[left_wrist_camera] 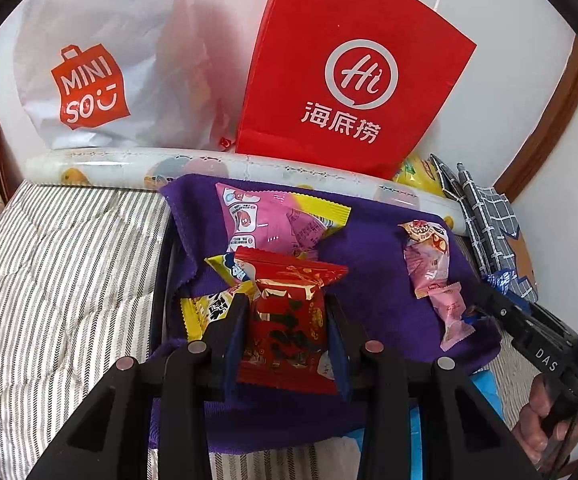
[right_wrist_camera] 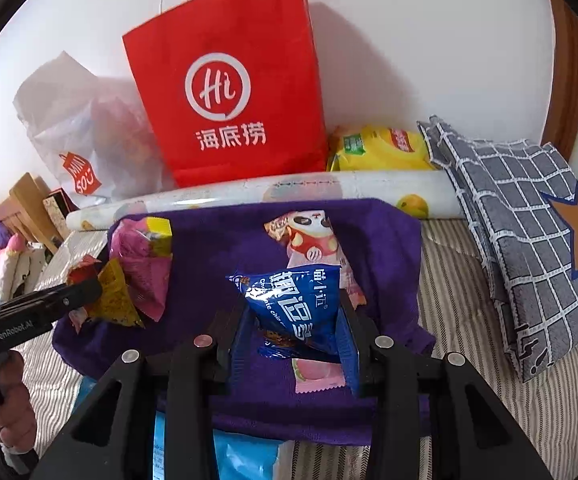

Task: Organize snacks
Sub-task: 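Carry red bag and blue bag over the purple towel with both tools, then release blue bag onto towel with right tool while left tool drops red bag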

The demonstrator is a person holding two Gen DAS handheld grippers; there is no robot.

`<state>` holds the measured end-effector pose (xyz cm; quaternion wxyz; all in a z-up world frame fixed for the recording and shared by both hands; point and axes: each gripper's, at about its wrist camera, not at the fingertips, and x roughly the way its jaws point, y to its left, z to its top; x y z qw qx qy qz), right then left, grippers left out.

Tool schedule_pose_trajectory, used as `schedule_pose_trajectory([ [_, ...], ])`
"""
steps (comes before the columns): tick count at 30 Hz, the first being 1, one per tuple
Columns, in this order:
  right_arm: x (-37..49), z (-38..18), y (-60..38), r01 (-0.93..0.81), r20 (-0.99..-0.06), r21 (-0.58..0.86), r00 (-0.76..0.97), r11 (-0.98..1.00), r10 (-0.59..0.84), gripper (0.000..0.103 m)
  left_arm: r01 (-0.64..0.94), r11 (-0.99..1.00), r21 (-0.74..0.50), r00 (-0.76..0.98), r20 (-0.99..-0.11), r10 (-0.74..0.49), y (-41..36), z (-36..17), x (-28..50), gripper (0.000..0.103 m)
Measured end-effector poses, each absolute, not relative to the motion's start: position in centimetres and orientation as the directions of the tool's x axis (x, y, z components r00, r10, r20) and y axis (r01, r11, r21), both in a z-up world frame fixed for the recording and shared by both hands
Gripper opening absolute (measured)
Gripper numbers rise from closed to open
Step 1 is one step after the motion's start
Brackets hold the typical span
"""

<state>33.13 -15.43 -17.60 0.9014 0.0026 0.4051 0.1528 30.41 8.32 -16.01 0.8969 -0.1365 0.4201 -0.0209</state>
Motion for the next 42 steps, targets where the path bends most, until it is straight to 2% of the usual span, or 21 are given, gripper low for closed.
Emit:
schedule_pose_trajectory([
  [42, 33.7, -19.0, -14.9, -0.283, -0.776, 0.138, 0.565, 0.949, 0.281, 0.041, -0.081, 0.965, -0.249, 0.642, -0.754, -0.141, 8.2, -16.2, 30.4, 0.035],
])
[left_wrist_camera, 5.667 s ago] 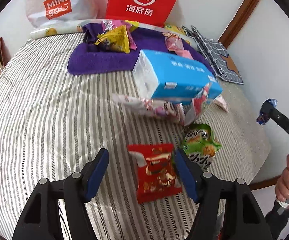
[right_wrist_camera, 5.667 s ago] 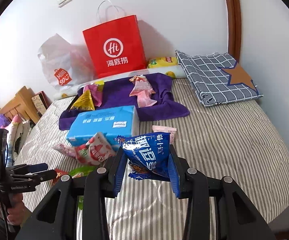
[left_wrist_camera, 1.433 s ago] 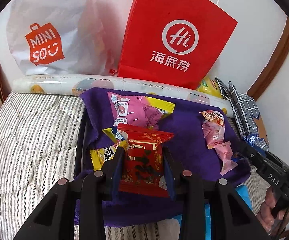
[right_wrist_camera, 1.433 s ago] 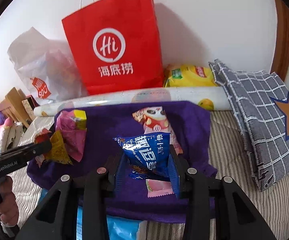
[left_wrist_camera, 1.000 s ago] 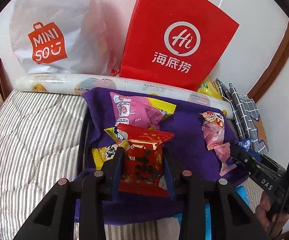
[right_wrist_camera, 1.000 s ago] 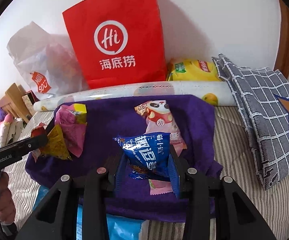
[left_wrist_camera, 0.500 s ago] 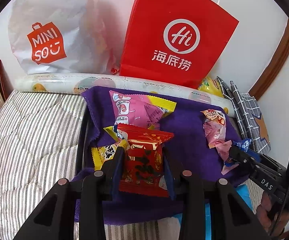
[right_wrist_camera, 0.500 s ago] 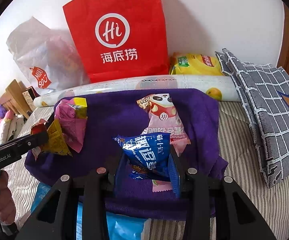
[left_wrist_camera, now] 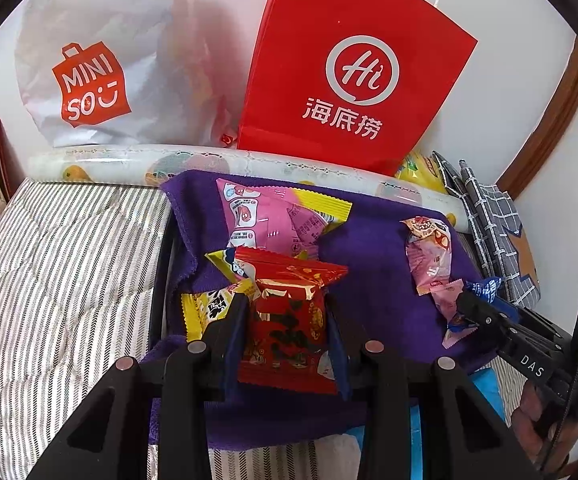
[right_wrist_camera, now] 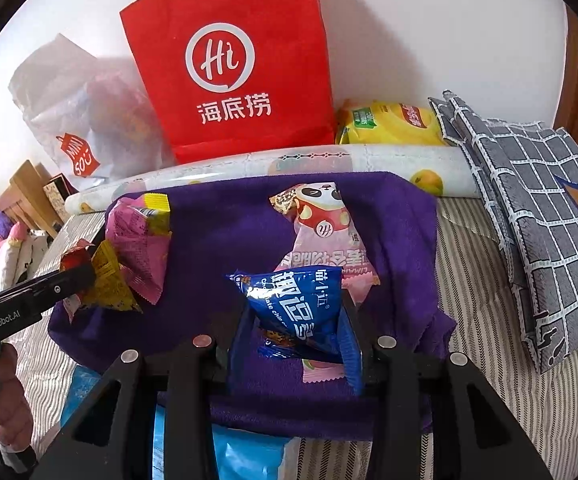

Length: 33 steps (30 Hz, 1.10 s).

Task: Organize snacks
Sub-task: 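Release blue bag onto towel with right tool while left tool drops red bag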

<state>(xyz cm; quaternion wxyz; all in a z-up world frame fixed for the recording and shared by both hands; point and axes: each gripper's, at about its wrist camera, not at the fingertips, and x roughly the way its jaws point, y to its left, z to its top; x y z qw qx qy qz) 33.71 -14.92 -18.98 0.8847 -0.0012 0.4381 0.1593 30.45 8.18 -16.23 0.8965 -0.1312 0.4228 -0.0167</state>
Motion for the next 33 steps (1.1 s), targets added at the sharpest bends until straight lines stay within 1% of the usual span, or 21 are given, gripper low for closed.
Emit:
schedule_pose_trajectory([
  [12, 33.7, -19.0, -14.9, -0.276, -0.780, 0.135, 0.563, 0.952, 0.274, 0.041, -0.079, 0.966, -0.248, 0.643, -0.753, -0.140, 8.2, -16.2, 30.5, 0.035],
  [14, 33.7, -19.0, -14.9, -0.273, -0.780, 0.135, 0.564, 0.952, 0.272, 0.046, -0.081, 0.966, -0.247, 0.642, -0.754, -0.139, 8.1, -16.2, 30.4, 0.035],
  [18, 33.5, -18.8, -15.0, -0.274, -0.774, 0.139, 0.569, 0.952, 0.277, 0.050, -0.080, 0.966, -0.247, 0.641, -0.755, -0.140, 8.1, -16.2, 30.5, 0.035],
  [19, 33.5, -18.7, -15.0, -0.274, -0.773, 0.140, 0.571, 0.951, 0.278, 0.053, -0.079, 0.965, -0.249, 0.642, -0.753, -0.142, 8.1, -16.2, 30.5, 0.036],
  [20, 33.5, -18.6, -15.0, -0.275, -0.770, 0.141, 0.573, 0.951, 0.279, 0.055, -0.079, 0.965, -0.249, 0.642, -0.753, -0.142, 8.1, -16.2, 30.5, 0.038],
  [22, 33.4, -18.3, -15.0, -0.275, -0.764, 0.143, 0.580, 0.951, 0.283, 0.056, -0.075, 0.963, -0.260, 0.640, -0.753, -0.154, 8.1, -16.1, 30.5, 0.050],
  [23, 33.3, -18.2, -15.1, -0.276, -0.761, 0.145, 0.582, 0.950, 0.286, 0.058, -0.072, 0.960, -0.270, 0.641, -0.750, -0.163, 8.1, -16.1, 30.5, 0.058],
  [27, 32.9, -17.3, -15.1, -0.285, -0.736, 0.160, 0.604, 0.945, 0.306, 0.066, -0.067, 0.958, -0.280, 0.661, -0.731, -0.167, 8.2, -15.5, 30.2, 0.063],
  [31, 32.3, -16.1, -15.2, -0.260, -0.709, 0.131, 0.650, 0.957, 0.274, 0.080, -0.075, 0.956, -0.283, 0.676, -0.719, -0.159, 8.4, -15.0, 30.1, 0.068],
  [33, 32.2, -15.6, -15.3, -0.238, -0.703, 0.110, 0.668, 0.965, 0.245, 0.081, -0.084, 0.955, -0.283, 0.680, -0.717, -0.153, 8.6, -14.9, 30.0, 0.070],
])
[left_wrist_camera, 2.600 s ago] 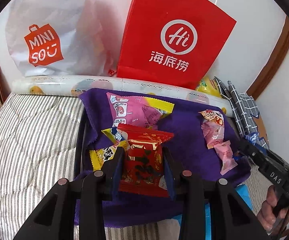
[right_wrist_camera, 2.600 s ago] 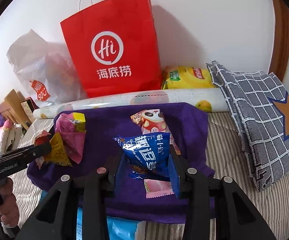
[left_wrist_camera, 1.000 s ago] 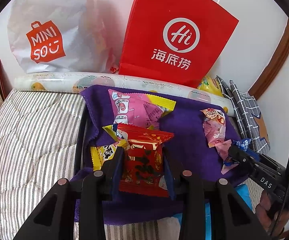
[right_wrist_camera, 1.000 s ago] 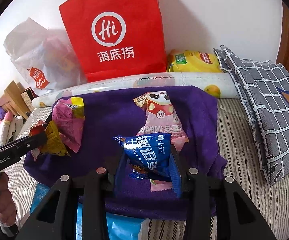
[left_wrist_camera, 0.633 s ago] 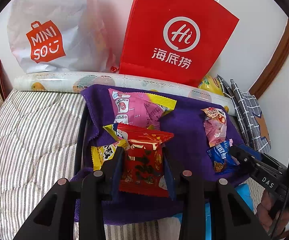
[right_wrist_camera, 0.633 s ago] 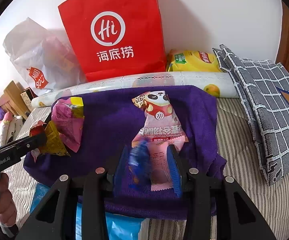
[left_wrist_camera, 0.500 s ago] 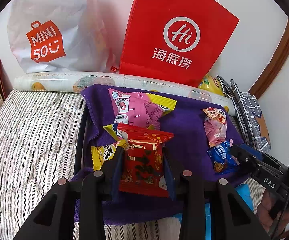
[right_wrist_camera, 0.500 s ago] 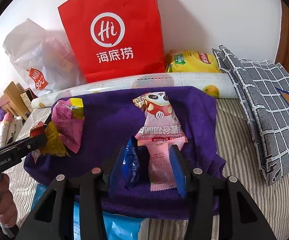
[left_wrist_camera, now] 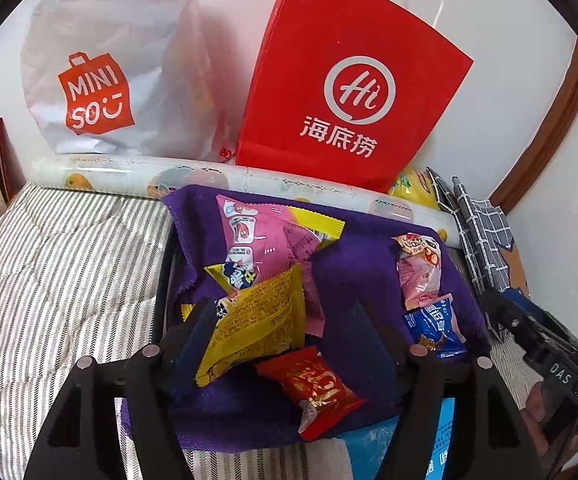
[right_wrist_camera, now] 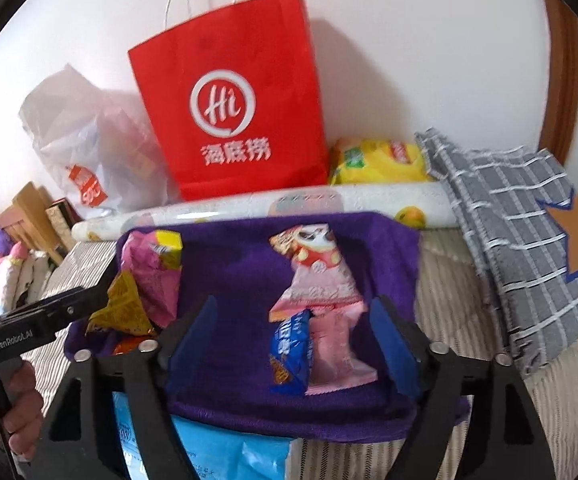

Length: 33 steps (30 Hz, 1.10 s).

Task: Organize snacks
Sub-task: 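Release blue bag onto towel with right tool while left tool drops red bag, then grasp the pink pastry packet on the bed with the right tool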

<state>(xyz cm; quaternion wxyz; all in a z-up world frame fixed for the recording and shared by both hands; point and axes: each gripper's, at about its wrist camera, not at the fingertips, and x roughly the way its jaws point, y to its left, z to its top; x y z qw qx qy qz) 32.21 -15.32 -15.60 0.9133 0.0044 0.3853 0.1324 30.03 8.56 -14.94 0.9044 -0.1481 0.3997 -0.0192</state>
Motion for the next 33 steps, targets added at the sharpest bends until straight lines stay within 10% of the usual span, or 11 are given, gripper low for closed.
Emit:
schedule_pose_trajectory([
  [21, 25.7, -15.6, -20.8, -0.156, -0.713, 0.092, 0.679, 0.983, 0.175, 0.085, -0.094, 0.957, -0.274, 0.733, -0.670, -0.120, 8.9, -13.3, 29.3, 0.081],
  [33, 22.8, -21.3, -22.7, -0.157, -0.834, 0.088, 0.529, 0.984, 0.158, 0.050, -0.078, 0.954, -0.288, 0.726, -0.673, -0.144, 8.7, -13.2, 29.2, 0.081],
])
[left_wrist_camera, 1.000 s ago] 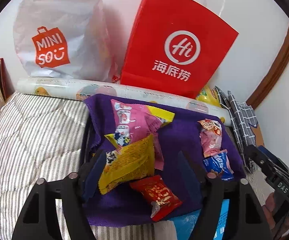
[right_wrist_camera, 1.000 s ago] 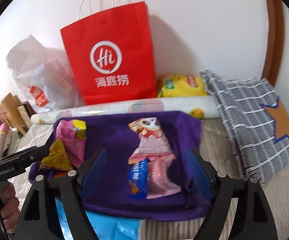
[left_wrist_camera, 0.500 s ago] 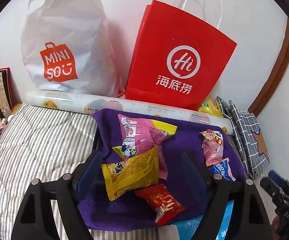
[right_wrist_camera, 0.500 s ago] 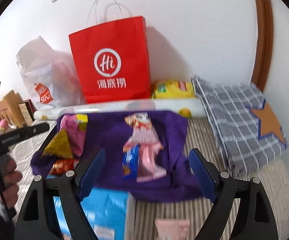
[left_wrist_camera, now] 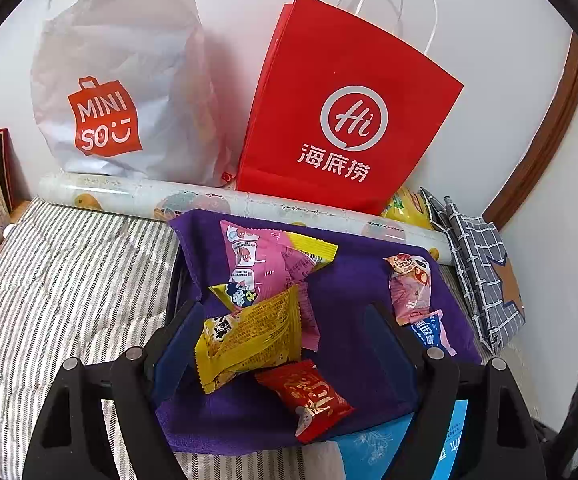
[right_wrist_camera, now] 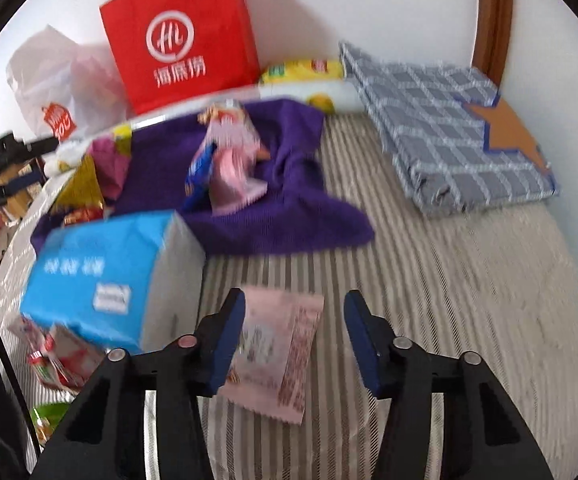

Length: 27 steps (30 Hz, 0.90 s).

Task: Organize snacks
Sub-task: 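Grasp the pink pastry packet on the bed with the right tool, then grasp the pink strawberry candy stick with the left tool and lift it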

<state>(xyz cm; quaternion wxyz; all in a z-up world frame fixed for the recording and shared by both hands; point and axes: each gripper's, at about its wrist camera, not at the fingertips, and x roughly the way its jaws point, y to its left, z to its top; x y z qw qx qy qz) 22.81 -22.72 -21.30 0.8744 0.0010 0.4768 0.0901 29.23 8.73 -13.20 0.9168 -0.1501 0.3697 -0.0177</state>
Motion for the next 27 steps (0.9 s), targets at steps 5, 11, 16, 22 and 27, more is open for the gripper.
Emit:
schedule_pose_trajectory([
  [5, 22.6, -22.7, -22.1, -0.169, -0.850, 0.085, 0.501, 0.982, 0.160, 0.050, -0.079, 0.956, -0.284, 0.718, -0.681, -0.143, 8.6, -13.5, 29.4, 0.081],
  [11, 21.7, -23.2, -21.2, -0.187, -0.835, -0.007, 0.542, 0.982, 0.098, 0.040, -0.066, 0.956, -0.287, 0.711, -0.685, -0.157, 8.3, -13.5, 29.4, 0.081],
  [16, 20.7, -22.4, -22.1, -0.166, -0.818, 0.053, 0.558, 0.985, 0.138, 0.036, -0.052, 0.955, -0.291, 0.710, -0.683, -0.169, 8.0, -13.3, 29.2, 0.081],
  [22, 18.7, -20.7, -23.1, -0.148, -0.796, 0.081, 0.585, 0.986, 0.153, 0.036, 0.008, 0.953, -0.302, 0.692, -0.687, -0.223, 7.0, -12.7, 28.8, 0.080],
  [27, 17.2, -19.9, -24.0, -0.128, -0.793, 0.086, 0.592, 0.988, 0.146, 0.036, 0.081, 0.972, -0.220, 0.698, -0.683, -0.213, 4.9, -11.9, 26.2, 0.080],
])
